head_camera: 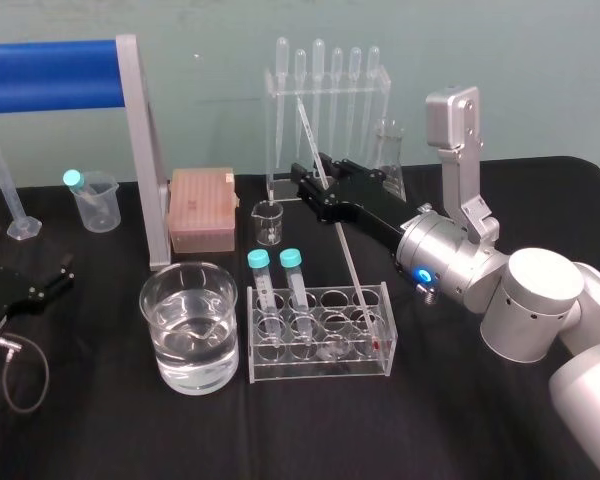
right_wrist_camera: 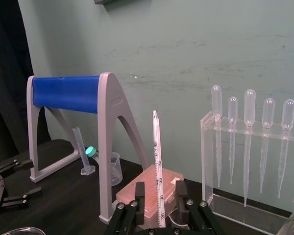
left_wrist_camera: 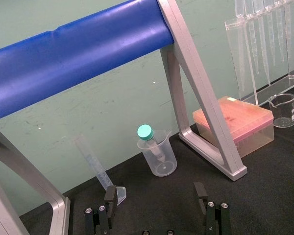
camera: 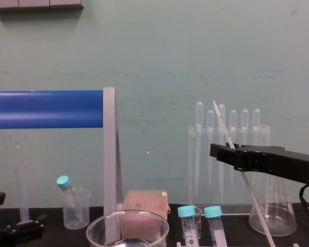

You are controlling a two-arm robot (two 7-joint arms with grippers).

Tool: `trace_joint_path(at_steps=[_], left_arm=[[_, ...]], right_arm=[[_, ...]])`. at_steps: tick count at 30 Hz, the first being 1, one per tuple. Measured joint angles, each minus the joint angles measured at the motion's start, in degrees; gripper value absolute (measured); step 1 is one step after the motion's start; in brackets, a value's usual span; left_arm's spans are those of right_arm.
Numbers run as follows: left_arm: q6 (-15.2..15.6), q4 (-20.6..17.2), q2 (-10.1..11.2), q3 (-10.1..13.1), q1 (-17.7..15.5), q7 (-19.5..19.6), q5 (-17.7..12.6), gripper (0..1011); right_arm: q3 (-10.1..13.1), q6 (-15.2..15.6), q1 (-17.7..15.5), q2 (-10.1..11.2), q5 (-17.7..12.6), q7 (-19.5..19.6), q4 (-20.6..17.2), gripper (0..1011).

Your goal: Hold the thermometer with one hand and immerse one end into the beaker, then reinsert it into the test tube rack.

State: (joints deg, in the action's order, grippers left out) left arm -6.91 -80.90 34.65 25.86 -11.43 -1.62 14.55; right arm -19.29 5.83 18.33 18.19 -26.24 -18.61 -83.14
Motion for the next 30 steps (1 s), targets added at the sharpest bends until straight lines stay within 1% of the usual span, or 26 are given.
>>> trace_joint_path(at_steps=[1, 2, 5, 6, 8, 9, 13, 30], left_arm=[[0.00, 0.00, 0.00, 0.00, 0.00, 0.00, 0.00, 1008], [0.00, 0.00, 0.00, 0.00, 0.00, 0.00, 0.00, 1008], [0.00, 0.00, 0.00, 0.00, 0.00, 0.00, 0.00, 1008], [0.00, 0.00, 0.00, 0.00, 0.00, 0.00, 0.00, 1008], [0.00, 0.00, 0.00, 0.00, 0.00, 0.00, 0.00, 1008], [0.00, 0.00, 0.00, 0.00, 0.00, 0.00, 0.00, 1008], [0.00, 0.00, 0.00, 0.00, 0.00, 0.00, 0.00, 1008], [0.00, 0.00, 0.00, 0.00, 0.00, 0.00, 0.00, 1008]], right_arm=[[0.00, 0.00, 0.00, 0.00, 0.00, 0.00, 0.00, 430], [0.00, 0.00, 0.00, 0.00, 0.00, 0.00, 0.00, 369], [0.00, 0.00, 0.00, 0.00, 0.00, 0.00, 0.00, 308], [0.00, 0.00, 0.00, 0.00, 0.00, 0.00, 0.00, 249], [0.00, 0.00, 0.00, 0.00, 0.00, 0.00, 0.00, 217], [0.00, -0.01, 0.00, 0.00, 0.00, 0.00, 0.00, 151], [0.00, -0.01, 0.00, 0.00, 0.00, 0.00, 0.00, 59], [-0.01, -0.16, 0.00, 0.03, 0.12, -0.13, 0.00, 56]])
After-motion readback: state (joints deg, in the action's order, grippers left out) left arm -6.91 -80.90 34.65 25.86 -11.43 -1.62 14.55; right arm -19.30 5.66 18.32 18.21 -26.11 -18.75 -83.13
